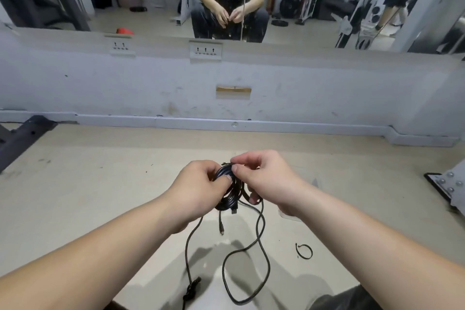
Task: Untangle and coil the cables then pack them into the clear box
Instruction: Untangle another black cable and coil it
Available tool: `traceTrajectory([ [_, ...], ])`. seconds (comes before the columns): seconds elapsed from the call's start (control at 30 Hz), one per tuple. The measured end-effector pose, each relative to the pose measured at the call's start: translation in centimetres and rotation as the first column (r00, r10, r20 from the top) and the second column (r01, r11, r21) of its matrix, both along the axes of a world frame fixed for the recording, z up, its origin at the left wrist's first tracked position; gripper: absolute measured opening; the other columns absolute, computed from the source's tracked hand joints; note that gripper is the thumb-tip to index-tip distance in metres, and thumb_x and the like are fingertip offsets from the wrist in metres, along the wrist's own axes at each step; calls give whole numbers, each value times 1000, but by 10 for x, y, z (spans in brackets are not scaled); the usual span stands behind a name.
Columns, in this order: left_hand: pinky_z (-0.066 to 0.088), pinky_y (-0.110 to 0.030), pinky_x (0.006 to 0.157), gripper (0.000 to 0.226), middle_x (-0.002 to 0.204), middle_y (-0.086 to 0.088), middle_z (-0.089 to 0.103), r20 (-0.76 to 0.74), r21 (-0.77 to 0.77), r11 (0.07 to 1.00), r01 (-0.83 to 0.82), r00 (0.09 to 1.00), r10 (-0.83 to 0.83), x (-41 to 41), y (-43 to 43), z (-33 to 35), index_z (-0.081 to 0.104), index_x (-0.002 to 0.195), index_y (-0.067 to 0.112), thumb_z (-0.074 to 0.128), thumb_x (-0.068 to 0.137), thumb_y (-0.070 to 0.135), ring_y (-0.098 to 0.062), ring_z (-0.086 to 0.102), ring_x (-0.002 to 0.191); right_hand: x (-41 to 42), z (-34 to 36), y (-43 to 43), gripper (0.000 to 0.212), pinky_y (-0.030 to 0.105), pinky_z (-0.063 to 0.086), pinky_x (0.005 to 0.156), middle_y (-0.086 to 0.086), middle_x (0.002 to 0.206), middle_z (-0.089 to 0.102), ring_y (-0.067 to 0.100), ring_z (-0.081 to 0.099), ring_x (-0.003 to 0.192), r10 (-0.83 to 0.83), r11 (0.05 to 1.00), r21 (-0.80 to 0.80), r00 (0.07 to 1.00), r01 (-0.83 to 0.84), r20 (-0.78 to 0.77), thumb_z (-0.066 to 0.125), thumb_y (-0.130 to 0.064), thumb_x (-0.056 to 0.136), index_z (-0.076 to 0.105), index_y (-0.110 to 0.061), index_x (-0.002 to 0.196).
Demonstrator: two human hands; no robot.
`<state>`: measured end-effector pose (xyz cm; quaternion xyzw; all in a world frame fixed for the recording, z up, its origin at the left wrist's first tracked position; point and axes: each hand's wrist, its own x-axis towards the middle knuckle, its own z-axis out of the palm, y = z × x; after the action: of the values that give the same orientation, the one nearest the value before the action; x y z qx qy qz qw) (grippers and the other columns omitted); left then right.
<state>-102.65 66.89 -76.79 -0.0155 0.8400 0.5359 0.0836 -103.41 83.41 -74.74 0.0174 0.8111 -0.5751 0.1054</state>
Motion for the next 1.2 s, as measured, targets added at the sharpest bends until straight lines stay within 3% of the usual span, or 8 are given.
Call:
traceTrajectory([
  [0.13,47,-21,59,32,73,5,58,11,93,994,-61,998,60,-9,2,-6,54,120,35,70,93,30,-11,59,65,-7,-3,0,28,25,48,42,8,85,70,8,53,43,76,988,139,996,-70,-37,57,-19,102,68,-16,128],
  [0.27,42,-16,50,16,62,10,53,-47,125,991,-43,998,49,-19,8,-12,67,106,39,67,95,27,-8,52,57,-17,-5,2,22,23,44,42,8,75,69,10,51,39,123,966,238,988,-98,-92,52,-20,104,72,-17,114],
  [0.4,39,-9,50,11,56,18,55,-77,161,986,-32,996,45,-24,6,-16,74,101,26,65,98,21,-3,50,52,-29,-10,5,25,17,47,57,-13,74,64,-3,57,49,59,987,151,996,-49,-65,56,-18,103,69,-22,124],
  [0.57,46,-21,61,10,60,14,56,-59,236,965,-118,989,135,-36,-2,-12,76,97,21,66,98,20,-9,52,59,-37,-11,4,12,26,52,53,4,67,69,16,62,53,-72,975,-204,994,88,83,74,3,88,72,-8,93],
  [0.63,47,-29,65,11,62,10,54,-59,264,956,-125,988,145,-39,-4,-10,78,95,21,67,98,21,-13,50,61,-37,-13,3,7,27,54,52,7,65,70,18,63,53,-55,970,-227,990,83,128,77,1,86,73,-5,86],
  [0.8,47,-15,53,12,55,19,61,-15,228,960,-162,985,169,-31,2,-11,76,95,20,64,98,17,-4,57,49,-34,-22,-2,9,31,56,56,14,72,75,23,68,60,-82,976,-188,987,108,138,81,-5,84,77,-8,77],
  [0.93,64,-40,80,13,72,3,76,39,250,948,-198,980,195,-25,8,-9,76,97,20,64,98,15,-26,76,75,-31,-24,-4,12,38,60,62,16,72,76,24,68,61,-115,986,-114,991,122,68,85,-10,81,77,-11,72],
  [1.2,48,-10,57,14,70,12,74,-14,301,937,-176,982,189,-17,15,-9,74,101,17,62,99,11,-1,68,61,-29,-21,0,20,36,57,56,2,54,63,18,60,50,-178,979,-94,984,180,20,87,-3,76,68,-7,75],
])
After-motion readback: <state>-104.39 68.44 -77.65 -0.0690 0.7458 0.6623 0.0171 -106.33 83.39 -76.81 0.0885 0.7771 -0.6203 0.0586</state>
